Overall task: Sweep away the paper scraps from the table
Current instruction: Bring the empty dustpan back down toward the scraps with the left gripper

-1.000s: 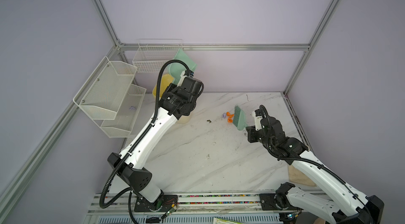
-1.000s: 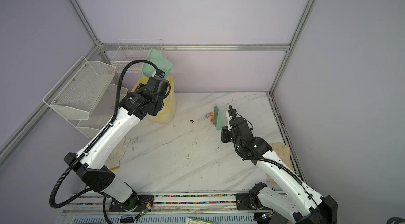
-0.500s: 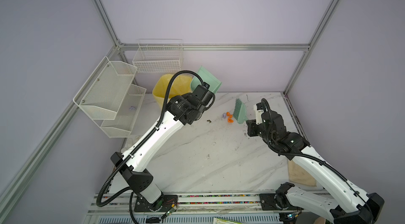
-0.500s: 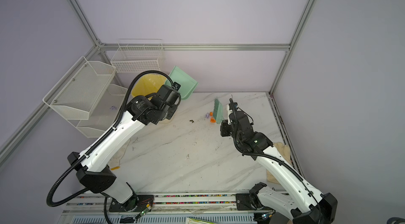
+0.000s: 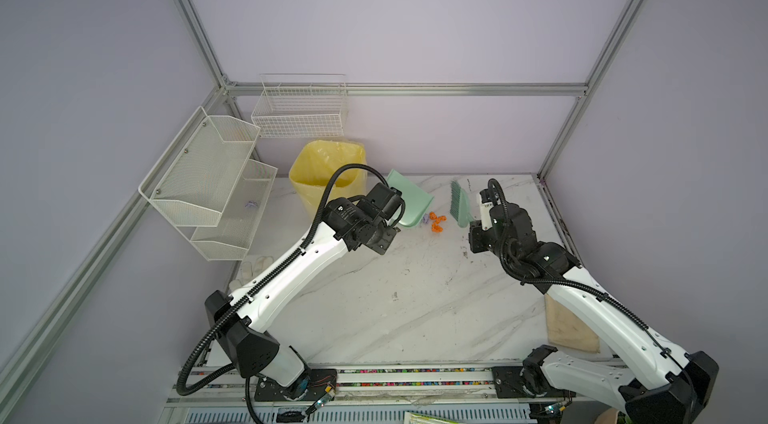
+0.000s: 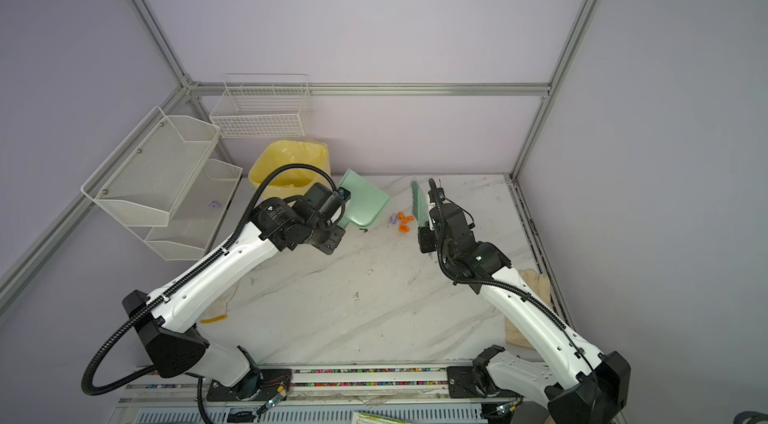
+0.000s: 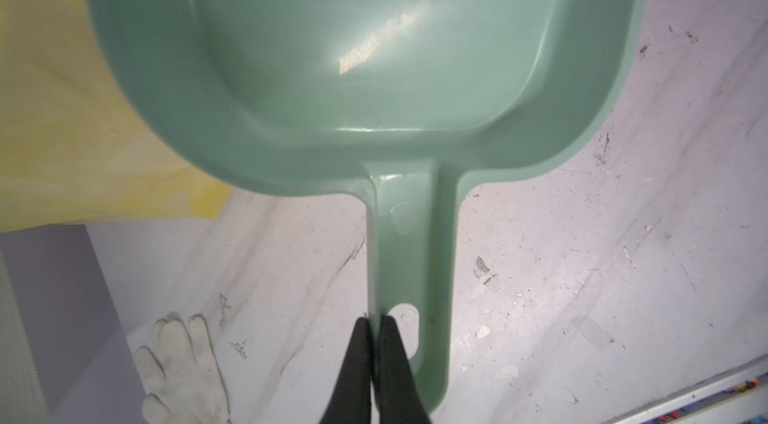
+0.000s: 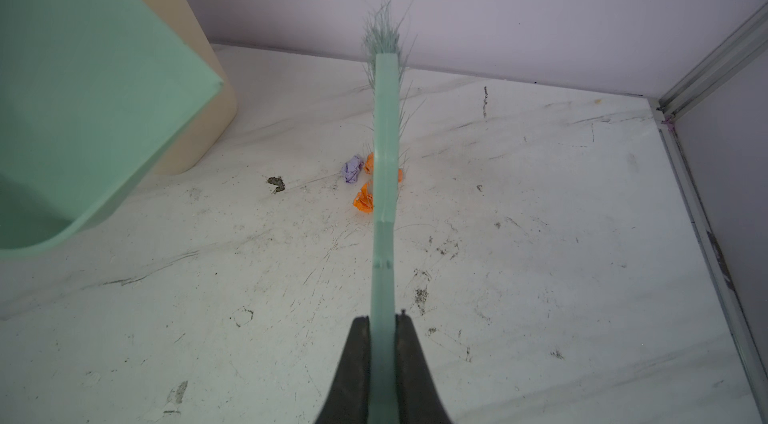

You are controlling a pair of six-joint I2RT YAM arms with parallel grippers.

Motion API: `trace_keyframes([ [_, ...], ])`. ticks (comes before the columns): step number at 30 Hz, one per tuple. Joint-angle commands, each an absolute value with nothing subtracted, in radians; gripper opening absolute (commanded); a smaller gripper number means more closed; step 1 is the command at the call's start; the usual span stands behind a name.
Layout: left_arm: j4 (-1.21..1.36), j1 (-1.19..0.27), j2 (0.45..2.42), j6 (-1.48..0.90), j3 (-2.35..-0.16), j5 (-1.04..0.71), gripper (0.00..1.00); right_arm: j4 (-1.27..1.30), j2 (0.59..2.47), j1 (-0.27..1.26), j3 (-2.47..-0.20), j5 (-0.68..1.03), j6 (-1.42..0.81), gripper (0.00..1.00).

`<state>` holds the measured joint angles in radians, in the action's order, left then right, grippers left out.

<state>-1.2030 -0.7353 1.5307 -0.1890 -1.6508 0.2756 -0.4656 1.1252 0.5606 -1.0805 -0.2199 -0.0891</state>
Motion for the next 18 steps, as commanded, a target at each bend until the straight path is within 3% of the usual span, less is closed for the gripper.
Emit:
trace_keyframes([
  [1,-1.142,-0.736,1.517,-0.258,-1.592,0.161,0.0,-0.471,1.147,0.534,-1.117,-0.21,-0.013,0.0],
  [18,-1.054,-0.736,1.569,-0.302,-1.422,0.015,0.0,-0.46,1.352,0.4,-1.172,-0.135,0.158,0.0],
])
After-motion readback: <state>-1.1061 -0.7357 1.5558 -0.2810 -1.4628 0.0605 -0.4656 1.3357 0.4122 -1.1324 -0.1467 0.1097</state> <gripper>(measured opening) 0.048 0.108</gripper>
